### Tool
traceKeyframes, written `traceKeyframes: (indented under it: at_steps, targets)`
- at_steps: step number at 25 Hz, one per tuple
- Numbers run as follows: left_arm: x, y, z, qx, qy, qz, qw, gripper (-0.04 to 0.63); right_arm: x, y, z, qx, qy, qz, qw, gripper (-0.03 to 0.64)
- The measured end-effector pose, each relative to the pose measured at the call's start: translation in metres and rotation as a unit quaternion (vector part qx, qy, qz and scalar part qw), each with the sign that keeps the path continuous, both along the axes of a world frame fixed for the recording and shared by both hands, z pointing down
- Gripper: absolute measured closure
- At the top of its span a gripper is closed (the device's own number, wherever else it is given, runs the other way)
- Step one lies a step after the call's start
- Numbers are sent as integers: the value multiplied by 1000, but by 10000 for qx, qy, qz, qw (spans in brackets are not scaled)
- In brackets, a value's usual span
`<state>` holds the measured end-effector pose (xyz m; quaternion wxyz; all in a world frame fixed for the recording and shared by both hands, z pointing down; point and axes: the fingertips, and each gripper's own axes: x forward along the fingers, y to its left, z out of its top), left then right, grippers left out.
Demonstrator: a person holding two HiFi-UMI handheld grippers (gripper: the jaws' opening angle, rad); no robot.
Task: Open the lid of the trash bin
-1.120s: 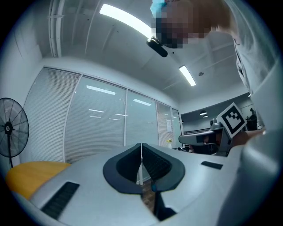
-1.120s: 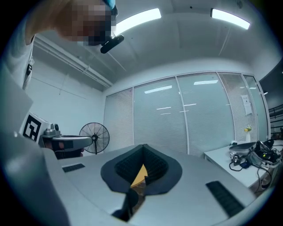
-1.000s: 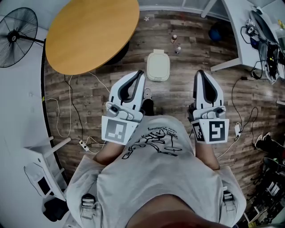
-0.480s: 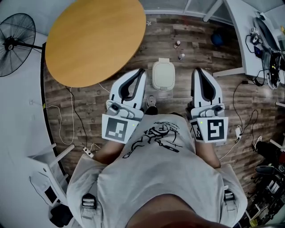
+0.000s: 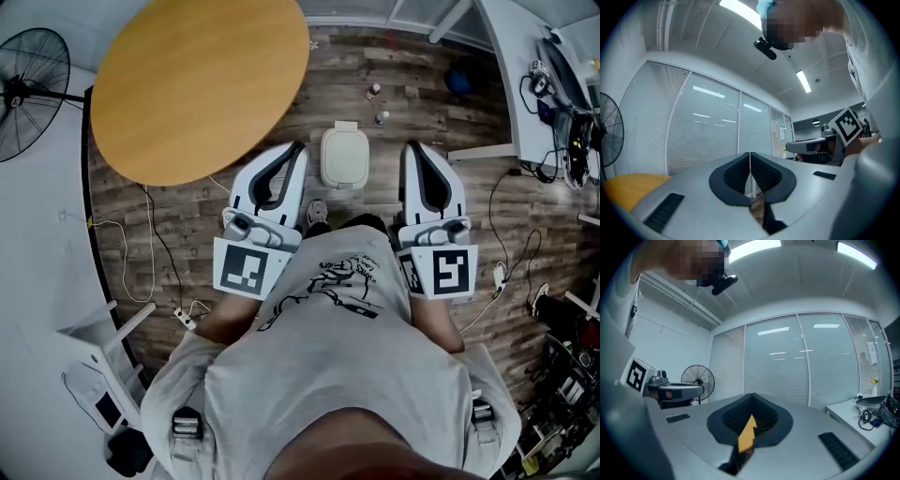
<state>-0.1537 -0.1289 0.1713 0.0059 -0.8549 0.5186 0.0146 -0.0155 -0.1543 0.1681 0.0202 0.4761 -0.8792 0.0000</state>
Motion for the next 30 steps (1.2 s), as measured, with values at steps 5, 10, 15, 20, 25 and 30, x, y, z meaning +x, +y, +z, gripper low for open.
traceKeyframes:
  at_steps: [5,10,15,20,25,30]
  targets:
    - [12,-11,2,-26,-73,-32,10000,572,11,-8,2,-25,-32,-98,9999,611]
    - [32,-18,-1,-31,-87,-61,9999,572,31,-13,3,-7,63,-159,9999,611]
    - [43,-22,6,-126,-132,-50,9998,572,39,-16,7,-18,67,-300,9995,611]
    - [47,-25,22,-289,-203,-33,9994,572,40,-20,19,-36,339,-376,9987,611]
    - [47,-33,45,-465,-238,1,9986,572,38,-27,40,-117,471,-498,9976,609]
    - [45,-37,71,-575,-339,87,9977,572,31,-33,65,-321,564,-497,9967,609]
